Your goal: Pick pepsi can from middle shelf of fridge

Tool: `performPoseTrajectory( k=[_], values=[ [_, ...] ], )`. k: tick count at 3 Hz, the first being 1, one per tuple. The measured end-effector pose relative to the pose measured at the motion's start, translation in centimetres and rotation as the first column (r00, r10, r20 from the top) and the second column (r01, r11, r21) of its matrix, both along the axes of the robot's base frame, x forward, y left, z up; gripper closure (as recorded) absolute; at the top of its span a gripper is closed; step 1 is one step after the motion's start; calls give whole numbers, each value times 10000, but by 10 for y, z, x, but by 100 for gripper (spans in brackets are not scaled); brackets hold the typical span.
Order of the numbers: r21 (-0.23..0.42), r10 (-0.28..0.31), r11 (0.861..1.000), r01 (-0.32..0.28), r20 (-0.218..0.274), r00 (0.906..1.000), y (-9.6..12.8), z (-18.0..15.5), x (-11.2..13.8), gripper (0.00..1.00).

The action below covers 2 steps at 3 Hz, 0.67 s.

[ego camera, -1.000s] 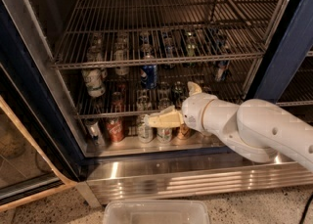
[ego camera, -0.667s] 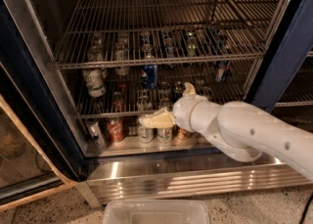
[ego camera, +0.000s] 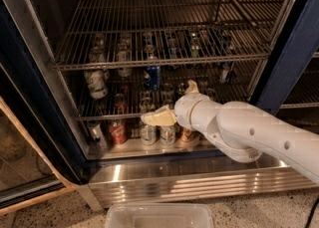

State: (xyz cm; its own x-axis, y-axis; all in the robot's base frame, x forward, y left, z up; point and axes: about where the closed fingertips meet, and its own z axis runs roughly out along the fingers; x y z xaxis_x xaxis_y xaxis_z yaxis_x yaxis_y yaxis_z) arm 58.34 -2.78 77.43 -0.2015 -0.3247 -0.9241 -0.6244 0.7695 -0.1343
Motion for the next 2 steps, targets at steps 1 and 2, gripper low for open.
performPoseTrajectory(
  k=[1,2],
  values=[
    [-171,-314,9993,318,208,9993,4,-2,8,0],
    [-58,-1017,9947,1026,863,9911,4,-1,29,0]
  ],
)
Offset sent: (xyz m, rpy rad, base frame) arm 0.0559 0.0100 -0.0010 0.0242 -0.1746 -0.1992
